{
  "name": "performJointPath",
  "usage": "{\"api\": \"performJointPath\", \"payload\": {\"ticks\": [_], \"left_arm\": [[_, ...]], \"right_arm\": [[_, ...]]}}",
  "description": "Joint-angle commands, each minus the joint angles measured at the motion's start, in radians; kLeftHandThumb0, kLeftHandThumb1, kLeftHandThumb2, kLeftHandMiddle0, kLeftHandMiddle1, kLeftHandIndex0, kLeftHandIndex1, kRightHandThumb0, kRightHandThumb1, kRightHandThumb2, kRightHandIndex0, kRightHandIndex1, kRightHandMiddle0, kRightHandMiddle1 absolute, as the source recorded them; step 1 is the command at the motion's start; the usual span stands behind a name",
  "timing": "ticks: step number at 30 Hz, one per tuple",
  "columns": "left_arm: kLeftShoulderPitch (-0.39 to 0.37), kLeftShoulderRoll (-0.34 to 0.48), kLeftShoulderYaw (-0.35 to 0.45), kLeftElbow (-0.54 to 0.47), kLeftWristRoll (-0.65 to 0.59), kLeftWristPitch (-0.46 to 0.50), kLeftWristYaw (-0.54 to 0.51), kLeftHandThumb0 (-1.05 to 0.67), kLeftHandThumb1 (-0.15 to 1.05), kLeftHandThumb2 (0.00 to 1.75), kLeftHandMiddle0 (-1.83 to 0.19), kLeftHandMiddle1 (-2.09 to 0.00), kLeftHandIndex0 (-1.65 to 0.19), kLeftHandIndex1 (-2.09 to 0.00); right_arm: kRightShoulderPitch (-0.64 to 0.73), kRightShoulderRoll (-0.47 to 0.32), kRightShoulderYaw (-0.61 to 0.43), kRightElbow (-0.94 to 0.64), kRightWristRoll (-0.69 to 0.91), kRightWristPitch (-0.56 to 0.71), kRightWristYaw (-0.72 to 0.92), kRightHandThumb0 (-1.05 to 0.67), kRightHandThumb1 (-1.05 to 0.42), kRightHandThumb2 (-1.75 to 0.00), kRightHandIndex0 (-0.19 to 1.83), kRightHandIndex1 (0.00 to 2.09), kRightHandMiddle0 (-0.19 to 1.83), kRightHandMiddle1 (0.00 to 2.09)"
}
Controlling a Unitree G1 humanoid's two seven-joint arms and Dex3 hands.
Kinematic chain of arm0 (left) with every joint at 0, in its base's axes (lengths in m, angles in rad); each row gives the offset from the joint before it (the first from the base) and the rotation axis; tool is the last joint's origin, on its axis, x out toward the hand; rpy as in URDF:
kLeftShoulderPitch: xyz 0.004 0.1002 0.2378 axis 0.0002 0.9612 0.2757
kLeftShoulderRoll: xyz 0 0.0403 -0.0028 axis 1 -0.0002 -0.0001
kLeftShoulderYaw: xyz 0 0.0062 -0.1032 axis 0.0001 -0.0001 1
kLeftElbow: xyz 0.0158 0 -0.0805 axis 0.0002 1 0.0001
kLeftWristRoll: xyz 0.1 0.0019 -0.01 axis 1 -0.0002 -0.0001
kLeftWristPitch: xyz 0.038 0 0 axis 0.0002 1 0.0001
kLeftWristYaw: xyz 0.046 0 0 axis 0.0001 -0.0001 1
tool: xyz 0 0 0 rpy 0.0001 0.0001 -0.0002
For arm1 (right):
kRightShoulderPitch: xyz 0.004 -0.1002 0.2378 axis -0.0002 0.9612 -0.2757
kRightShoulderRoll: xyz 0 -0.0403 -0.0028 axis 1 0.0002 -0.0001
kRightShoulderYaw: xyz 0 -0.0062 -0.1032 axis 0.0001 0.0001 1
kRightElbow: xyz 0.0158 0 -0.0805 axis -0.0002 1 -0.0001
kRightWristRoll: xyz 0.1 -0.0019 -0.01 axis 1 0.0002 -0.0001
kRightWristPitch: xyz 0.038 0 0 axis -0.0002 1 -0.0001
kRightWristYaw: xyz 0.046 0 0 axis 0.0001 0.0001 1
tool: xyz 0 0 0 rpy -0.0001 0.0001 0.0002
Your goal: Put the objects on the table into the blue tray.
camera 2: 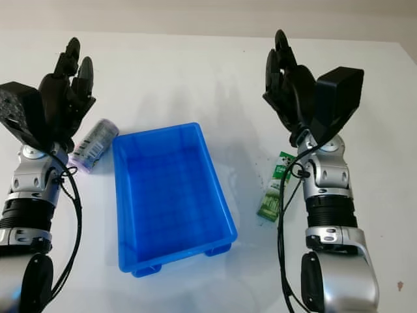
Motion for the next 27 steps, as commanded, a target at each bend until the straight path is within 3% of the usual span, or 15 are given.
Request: {"api": "performJointPath", "payload": {"ticks": [1,11,15,17,18,20,22,24,27], "left_arm": [[-0.008,0.005,0.001,-0.014,-0.002,-0.001,0.000,-0.66,1.05,0.59,0.08,-0.05,0.08,-0.06],[-0.040,0.005,-0.009,0.038,0.011,-0.021,0.002,-0.67,1.05,0.60,0.07,-0.05,0.07,-0.06],[-0.029,0.003,-0.008,0.022,0.011,-0.025,0.005,-0.66,1.05,0.60,0.08,-0.05,0.08,-0.05],[-0.020,0.004,-0.007,0.005,0.010,-0.017,0.011,-0.66,1.05,0.59,0.07,-0.06,0.07,-0.06],[-0.017,0.004,-0.006,-0.002,0.010,-0.014,0.014,-0.66,1.05,0.59,0.07,-0.05,0.07,-0.06],[-0.012,0.006,-0.004,-0.013,0.009,-0.005,0.018,-0.65,1.05,0.60,0.07,-0.05,0.07,-0.05],[-0.008,0.011,-0.002,-0.017,0.009,0.000,0.018,-0.64,1.05,0.62,0.08,-0.05,0.08,-0.05],[-0.008,0.016,0.002,-0.009,0.007,-0.007,0.015,-0.63,1.05,0.63,0.09,-0.05,0.09,-0.05],[-0.015,0.015,0.008,0.011,0.001,-0.013,0.013,-0.64,1.05,0.61,0.08,-0.05,0.07,-0.06]], "right_arm": [[-0.003,-0.006,-0.002,-0.010,0.001,-0.006,0.001,-0.72,-1.05,-0.80,-0.19,0.00,-0.19,0.00],[-0.030,-0.018,-0.017,0.036,0.032,0.015,0.049,-0.69,-1.05,-0.74,-0.19,0.00,-0.19,0.00],[-0.013,-0.093,0.025,-0.034,-0.041,0.001,0.069,-0.50,-1.05,-0.41,-0.15,0.03,-0.13,0.04],[-0.008,-0.149,0.048,-0.069,-0.078,-0.027,0.119,-0.38,-1.04,-0.17,0.05,0.14,0.00,0.29],[-0.004,-0.182,0.058,-0.085,-0.093,-0.042,0.154,-0.34,-1.03,-0.12,0.10,0.17,-0.09,0.56],[0.009,-0.251,0.080,-0.131,-0.133,-0.060,0.211,-0.29,-0.98,-0.05,0.17,0.22,-0.13,0.80],[0.026,-0.326,0.107,-0.181,-0.189,-0.096,0.262,-0.25,-0.93,-0.05,0.22,0.22,-0.01,0.65],[0.049,-0.397,0.131,-0.214,-0.254,-0.184,0.298,-0.19,-0.85,-0.05,0.31,0.20,0.20,0.37],[0.075,-0.497,0.173,-0.235,-0.362,-0.369,0.329,-0.27,-0.76,-0.05,0.42,0.18,0.42,0.19]]}}
